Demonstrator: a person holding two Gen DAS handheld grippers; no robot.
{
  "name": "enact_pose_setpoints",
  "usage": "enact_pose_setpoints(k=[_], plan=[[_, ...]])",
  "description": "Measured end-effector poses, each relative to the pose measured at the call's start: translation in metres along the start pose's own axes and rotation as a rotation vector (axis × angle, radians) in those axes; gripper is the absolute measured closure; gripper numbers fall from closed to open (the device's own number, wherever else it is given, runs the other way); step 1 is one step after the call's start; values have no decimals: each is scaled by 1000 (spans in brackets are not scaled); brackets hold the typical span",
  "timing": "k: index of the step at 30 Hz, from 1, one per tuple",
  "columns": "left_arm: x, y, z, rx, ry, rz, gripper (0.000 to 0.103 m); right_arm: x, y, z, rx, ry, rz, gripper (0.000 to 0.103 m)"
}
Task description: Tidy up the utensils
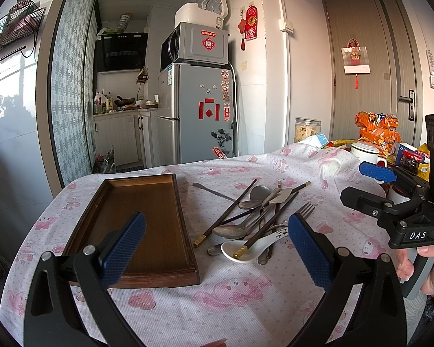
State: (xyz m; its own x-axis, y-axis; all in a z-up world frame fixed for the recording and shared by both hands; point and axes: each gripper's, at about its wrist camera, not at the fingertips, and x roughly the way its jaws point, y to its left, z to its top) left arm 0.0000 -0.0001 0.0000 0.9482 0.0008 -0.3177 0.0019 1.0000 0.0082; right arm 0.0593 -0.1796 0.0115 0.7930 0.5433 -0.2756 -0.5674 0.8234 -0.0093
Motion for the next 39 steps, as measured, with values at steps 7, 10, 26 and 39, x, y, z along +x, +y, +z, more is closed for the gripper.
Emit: enact_pose_setpoints(k=[7,10,26,39], plan=[[0,0,0,0,0,0,3,0,0,0,0,0,0,3],[0,0,0,0,0,0,3,0,0,0,0,0,0,3],[18,3,4,-3,90,-66,3,7,-4,-3,30,45,26,3],[58,-23,-24,139,409,-254,3,55,-23,-24,-96,511,123,27]])
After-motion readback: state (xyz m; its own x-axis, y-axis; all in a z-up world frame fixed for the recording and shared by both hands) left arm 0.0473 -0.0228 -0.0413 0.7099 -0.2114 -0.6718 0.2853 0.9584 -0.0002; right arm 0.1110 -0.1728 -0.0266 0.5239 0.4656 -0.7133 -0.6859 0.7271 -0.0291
